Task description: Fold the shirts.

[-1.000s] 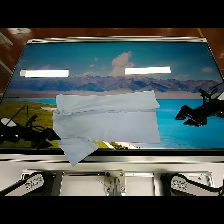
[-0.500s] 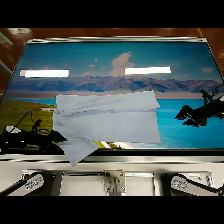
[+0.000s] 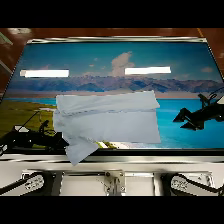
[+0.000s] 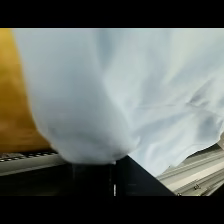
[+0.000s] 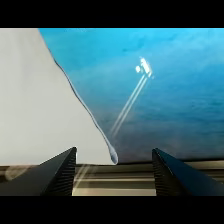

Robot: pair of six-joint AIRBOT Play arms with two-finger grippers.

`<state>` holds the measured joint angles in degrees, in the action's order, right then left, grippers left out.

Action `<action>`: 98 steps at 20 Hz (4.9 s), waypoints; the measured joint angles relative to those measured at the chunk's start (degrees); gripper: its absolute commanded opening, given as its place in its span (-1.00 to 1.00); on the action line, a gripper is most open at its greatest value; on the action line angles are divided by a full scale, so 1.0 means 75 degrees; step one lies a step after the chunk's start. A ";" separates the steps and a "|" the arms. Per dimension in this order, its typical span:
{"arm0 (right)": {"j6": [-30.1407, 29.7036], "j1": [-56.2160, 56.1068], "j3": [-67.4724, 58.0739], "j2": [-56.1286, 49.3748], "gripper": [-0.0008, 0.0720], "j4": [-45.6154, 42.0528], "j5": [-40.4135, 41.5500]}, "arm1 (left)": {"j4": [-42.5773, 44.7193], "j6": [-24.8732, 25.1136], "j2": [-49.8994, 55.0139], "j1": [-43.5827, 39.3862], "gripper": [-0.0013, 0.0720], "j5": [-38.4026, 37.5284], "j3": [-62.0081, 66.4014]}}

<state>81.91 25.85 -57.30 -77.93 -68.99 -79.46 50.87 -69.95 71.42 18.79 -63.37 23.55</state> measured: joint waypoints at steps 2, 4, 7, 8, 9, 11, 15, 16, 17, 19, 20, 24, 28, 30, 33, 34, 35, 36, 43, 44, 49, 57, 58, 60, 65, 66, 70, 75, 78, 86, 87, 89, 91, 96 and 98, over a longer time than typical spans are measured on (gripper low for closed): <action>-0.0175 0.0003 0.0481 0.0000 0.86 0.0184 0.0017 | 0.0032 0.0119 0.0020 0.0143 -0.87 -0.0160 -0.0009; -0.0393 0.0000 0.1020 0.0000 0.86 0.0481 0.0140 | 0.0038 0.0251 0.0026 0.0347 -0.87 -0.0335 0.0003; -0.0554 0.0000 0.1711 0.0000 0.86 0.0819 0.0507 | 0.0015 0.0376 0.0026 0.0606 -0.87 -0.0592 0.0050; -0.0589 0.0000 0.1920 0.0000 0.86 0.0938 0.0647 | 0.0000 0.0393 0.0029 0.0656 -0.87 -0.0656 0.0061; -0.0615 0.0000 0.2092 0.0000 0.85 0.1064 0.0755 | -0.0017 0.0420 0.0029 0.0688 -0.87 -0.0702 0.0079; -0.0673 0.0000 0.2384 0.0000 0.85 0.1285 0.0959 | -0.0038 0.0440 0.0029 0.0737 -0.87 -0.0764 0.0108; -0.0772 -0.0157 0.2745 -0.0006 0.83 0.1719 0.1215 | -0.0070 0.0452 0.0029 0.0772 -0.87 -0.0822 0.0195; -0.0781 -0.0306 0.2786 -0.0012 0.53 0.1789 0.1268 | -0.0085 0.0458 0.0029 0.0772 -0.87 -0.0836 0.0227; -0.0787 -0.0466 0.2815 -0.0015 0.20 0.1813 0.1381 | -0.0105 0.0463 0.0029 0.0775 -0.87 -0.0842 0.0259; -0.0810 -0.0781 0.2841 -0.0029 -0.73 0.1824 0.1690 | -0.0134 0.0472 0.0029 0.0778 -0.87 -0.0880 0.0361; -0.0787 -0.0863 0.2833 -0.0029 -0.82 0.1888 0.1699 | -0.0140 0.0478 0.0029 0.0781 -0.87 -0.0898 0.0428; -0.1020 -0.1064 0.2419 -0.0009 -0.83 0.1996 0.1510 | -0.0192 0.0743 -0.0055 0.0781 -0.87 -0.1005 0.0933; -0.1174 -0.1376 0.1521 0.0055 -0.83 0.2244 0.1495 | -0.0478 0.1163 -0.0221 0.0769 -0.87 -0.1317 0.1856; -0.1137 -0.1714 0.1037 0.0064 -0.83 0.2279 0.1929 | -0.0659 0.1247 -0.0239 0.0685 -0.87 -0.1294 0.2396; -0.0676 -0.2157 0.0289 0.0003 -0.83 0.1784 0.2873 | -0.0825 0.1285 -0.0041 0.0507 -0.87 -0.1061 0.3284; -0.0530 -0.2232 0.0032 -0.0087 -0.83 0.1565 0.3107 | -0.0860 0.1276 0.0134 0.0443 -0.87 -0.0994 0.3622; -0.0393 -0.2305 -0.0242 -0.0224 -0.83 0.1408 0.3284 | -0.0909 0.1262 0.0344 0.0388 -0.87 -0.0944 0.3949; -0.0312 -0.2366 -0.0487 -0.0382 -0.83 0.1297 0.3395 | -0.0935 0.1207 0.0629 0.0312 -0.87 -0.0901 0.4316; 0.0085 -0.2789 -0.1641 -0.1886 -0.82 0.0968 0.4243 | -0.0997 0.0592 0.3051 -0.0283 -0.87 -0.0801 0.6674; 0.0184 -0.2827 -0.1693 -0.2052 -0.82 0.0962 0.4366 | -0.1000 0.0493 0.3346 -0.0321 -0.86 -0.0801 0.6916; 0.0405 -0.2882 -0.1851 -0.2492 0.43 0.0941 0.4628 | -0.1000 0.0038 0.4138 -0.0291 0.44 -0.1075 0.7423; 0.0187 -0.1947 -0.2008 -0.2565 0.93 0.1568 0.3914 | -0.0982 -0.0105 0.4214 0.0245 0.44 -0.2597 0.7732; 0.0152 -0.1909 -0.2014 -0.2664 0.93 0.1795 0.3806 | -0.0988 -0.0108 0.4167 0.0256 0.44 -0.2684 0.7743; 0.0079 -0.1950 -0.2017 -0.2873 0.92 0.2060 0.3646 | -0.0988 -0.0108 0.4092 0.0277 0.44 -0.2806 0.7755; 0.0003 -0.2320 -0.2043 -0.3279 0.16 0.2518 0.3518 | -0.1014 -0.0096 0.3990 0.0268 0.40 -0.2926 0.7764; 0.0015 -0.2361 -0.2034 -0.3343 -0.37 0.2553 0.3468 | -0.1090 -0.0052 0.3981 0.0245 0.25 -0.2926 0.7764; -0.0052 -0.2428 -0.2017 -0.3238 -0.82 0.2503 0.3308 | -0.1606 0.0099 0.3969 0.0029 -0.57 -0.2742 0.7764; -0.0358 -0.2413 -0.2025 -0.2011 -0.83 0.2669 0.3069 | -0.2355 0.0201 0.3966 -0.1003 -0.87 -0.1985 0.7764; -0.0347 -0.2410 -0.2025 -0.0944 -0.82 0.2696 0.2731 | -0.2509 0.0233 0.3981 -0.2174 -0.87 -0.1253 0.7764; 0.0157 -0.2410 -0.2025 0.1478 -0.82 0.2722 0.1183 | -0.3378 0.0012 0.4339 -0.4954 -0.87 0.0621 0.7752; 0.0210 -0.2410 -0.2025 0.1696 -0.82 0.2713 0.1105 | -0.3634 0.0006 0.4482 -0.5266 -0.87 0.0702 0.7749; 0.0347 -0.2407 -0.2025 0.2028 -0.82 0.2696 0.1000 | -0.4208 -0.0003 0.4762 -0.5831 -0.87 0.0839 0.7749; 0.0463 -0.2410 -0.2025 0.2267 -0.82 0.2690 0.0918 | -0.4765 -0.0020 0.5024 -0.6339 -0.87 0.0962 0.7749; 0.0659 -0.2416 -0.2025 0.2495 -0.82 0.2687 0.0901 | -0.5980 0.0437 0.5286 -0.6793 -0.88 0.1562 0.7749; 0.0714 -0.2559 -0.2025 0.2471 -0.83 0.2704 0.1064 | -0.5971 0.0600 0.5112 -0.6484 -0.88 0.1670 0.7749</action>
<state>87.26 6.66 -72.49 -59.40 -48.71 -71.48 6.09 -65.45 109.75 -29.85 -50.85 81.67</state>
